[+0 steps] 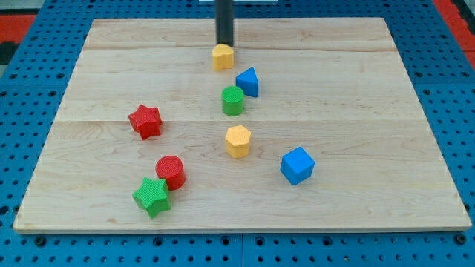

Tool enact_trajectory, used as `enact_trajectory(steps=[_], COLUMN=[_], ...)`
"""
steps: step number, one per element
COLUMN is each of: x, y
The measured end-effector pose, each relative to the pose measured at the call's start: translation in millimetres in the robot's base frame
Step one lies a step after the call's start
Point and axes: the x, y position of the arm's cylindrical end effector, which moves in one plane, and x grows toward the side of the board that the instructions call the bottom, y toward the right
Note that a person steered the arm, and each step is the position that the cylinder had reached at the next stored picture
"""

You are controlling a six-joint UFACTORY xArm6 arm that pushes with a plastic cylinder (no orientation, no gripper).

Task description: Push the yellow heart into the red star

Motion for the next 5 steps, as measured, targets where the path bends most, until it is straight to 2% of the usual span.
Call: enact_trajectory(steps=[1,2,3,5], x=[0,-28,-11,50], y=[-6,18,34,-14])
